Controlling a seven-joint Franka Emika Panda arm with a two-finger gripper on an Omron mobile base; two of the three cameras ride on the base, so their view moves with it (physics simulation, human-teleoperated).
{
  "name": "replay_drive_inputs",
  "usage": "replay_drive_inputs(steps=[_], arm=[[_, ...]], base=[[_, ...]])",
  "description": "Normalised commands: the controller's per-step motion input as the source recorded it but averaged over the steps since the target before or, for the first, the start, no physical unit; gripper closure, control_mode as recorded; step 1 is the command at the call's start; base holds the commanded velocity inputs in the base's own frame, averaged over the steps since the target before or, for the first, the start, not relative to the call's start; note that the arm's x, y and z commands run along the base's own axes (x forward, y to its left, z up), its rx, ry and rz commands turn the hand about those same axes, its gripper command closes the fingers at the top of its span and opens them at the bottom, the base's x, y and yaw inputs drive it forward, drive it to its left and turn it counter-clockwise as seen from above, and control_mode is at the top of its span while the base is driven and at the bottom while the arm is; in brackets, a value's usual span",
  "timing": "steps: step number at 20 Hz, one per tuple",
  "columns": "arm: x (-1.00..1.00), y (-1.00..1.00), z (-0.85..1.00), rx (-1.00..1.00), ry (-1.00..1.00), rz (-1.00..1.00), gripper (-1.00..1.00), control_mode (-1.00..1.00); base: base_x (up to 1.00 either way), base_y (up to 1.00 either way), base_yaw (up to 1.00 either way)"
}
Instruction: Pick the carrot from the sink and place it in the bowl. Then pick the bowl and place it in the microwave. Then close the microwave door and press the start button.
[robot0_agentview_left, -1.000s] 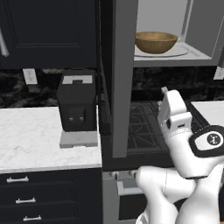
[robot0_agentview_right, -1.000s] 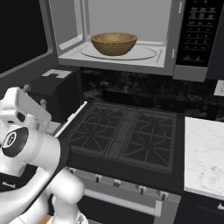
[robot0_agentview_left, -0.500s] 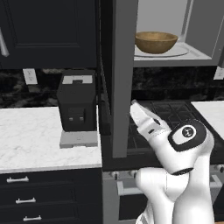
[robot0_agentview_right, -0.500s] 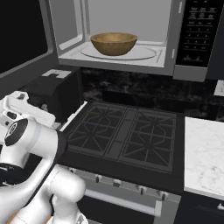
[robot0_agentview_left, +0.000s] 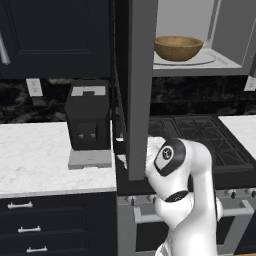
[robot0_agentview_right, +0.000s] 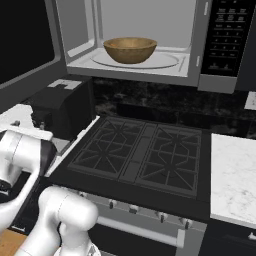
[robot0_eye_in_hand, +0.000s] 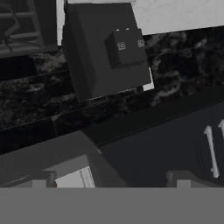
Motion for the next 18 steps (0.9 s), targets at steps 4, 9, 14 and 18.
replay_drive_inputs(steps=[4,9,14,18], arm=[[-0.34,1.00,-0.06,-0.10,-0.02,-0.17,-1.00,-1.00],[-0.41,1.00,0.12,-0.01,-0.06,-0.20,-1.00,-1.00],[-0.40,0.73,0.27,0.11,-0.06,-0.14,-1.00,-1.00],[-0.41,0.40,0.24,0.21,-0.08,-0.01,-1.00,-1.00]], base=[[0.00,0.00,0.00],[0.00,0.00,0.00],[0.00,0.00,0.00],[0.00,0.00,0.00]])
